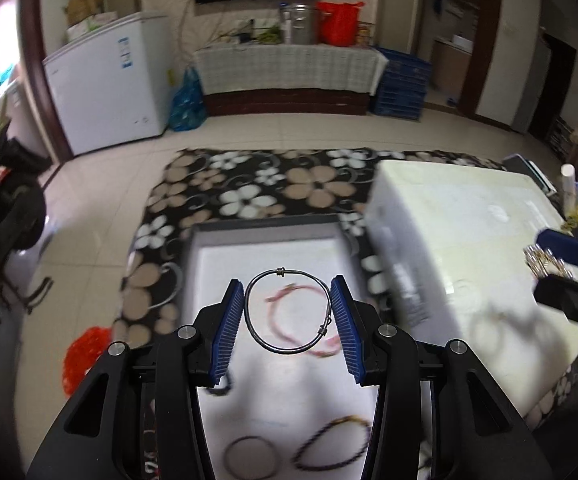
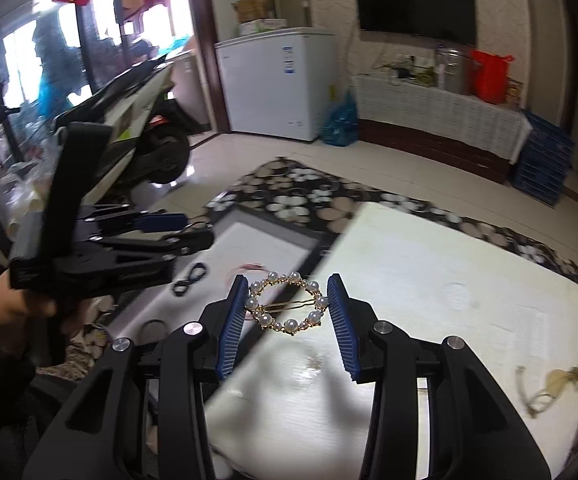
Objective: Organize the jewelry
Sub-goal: 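Carry the bangle and pearl circle hairpin over to the white tray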
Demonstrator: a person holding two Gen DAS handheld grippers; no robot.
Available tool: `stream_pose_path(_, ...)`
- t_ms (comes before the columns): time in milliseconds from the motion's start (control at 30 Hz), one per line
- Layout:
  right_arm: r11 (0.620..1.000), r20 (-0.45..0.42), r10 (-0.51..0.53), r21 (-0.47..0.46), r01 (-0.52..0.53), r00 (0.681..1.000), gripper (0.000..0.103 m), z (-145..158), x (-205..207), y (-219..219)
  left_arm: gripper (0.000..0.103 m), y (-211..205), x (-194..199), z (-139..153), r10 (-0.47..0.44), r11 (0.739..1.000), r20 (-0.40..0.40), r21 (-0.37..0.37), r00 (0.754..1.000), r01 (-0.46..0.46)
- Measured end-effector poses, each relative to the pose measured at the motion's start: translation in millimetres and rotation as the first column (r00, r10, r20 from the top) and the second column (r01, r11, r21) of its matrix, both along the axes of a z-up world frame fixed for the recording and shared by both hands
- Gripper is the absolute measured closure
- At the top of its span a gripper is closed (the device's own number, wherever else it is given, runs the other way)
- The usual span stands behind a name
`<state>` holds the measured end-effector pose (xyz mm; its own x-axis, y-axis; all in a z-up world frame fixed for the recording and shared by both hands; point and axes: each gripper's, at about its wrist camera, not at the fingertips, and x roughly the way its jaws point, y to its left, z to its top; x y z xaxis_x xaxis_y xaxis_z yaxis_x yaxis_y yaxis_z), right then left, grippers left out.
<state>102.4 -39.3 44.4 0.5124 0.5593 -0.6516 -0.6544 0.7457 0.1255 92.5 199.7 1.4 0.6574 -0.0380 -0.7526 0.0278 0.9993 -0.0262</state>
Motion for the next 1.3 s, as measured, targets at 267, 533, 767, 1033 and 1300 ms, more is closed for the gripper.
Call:
stream_pose_path(267,0.996,-0.030,0.079,-0.025,-0.080,0.996,0.062,-17,-11,46,0.056,39,3,-16,0.029,0.999,-0.022,-0.015,0.999,-0.030)
stream_pose_path(533,0.991,-0.074,0.120,-0.052,-0.124,0.990,0.062,-36,-21,72,0.056,52,42,-27,-0.032,0.997,-0.041,-0.064,0.999,0.030)
stream_pose_path(767,0.989,-0.120,0.119,-0.074,-0.129,0.986,0.062,-60,-39,94,0.056,48,70,-60,-0.085,0.996,-0.122,-0.023,0.989,0.083)
stream_pose_path(1033,0.994,-0.113,0.044,-0.092,-0.055,0.993,0.062,-84,-42,111,0.056,43,85,-75,-0.116,0.993,-0.147,-0.007,0.982,0.117)
stream_pose_path(1300,0.995,-0.144,-0.011,-0.100,-0.003,0.989,0.062,-101,-23,123,0.056,46,93,-83,-0.093,0.996,-0.164,-0.009,0.982,0.092)
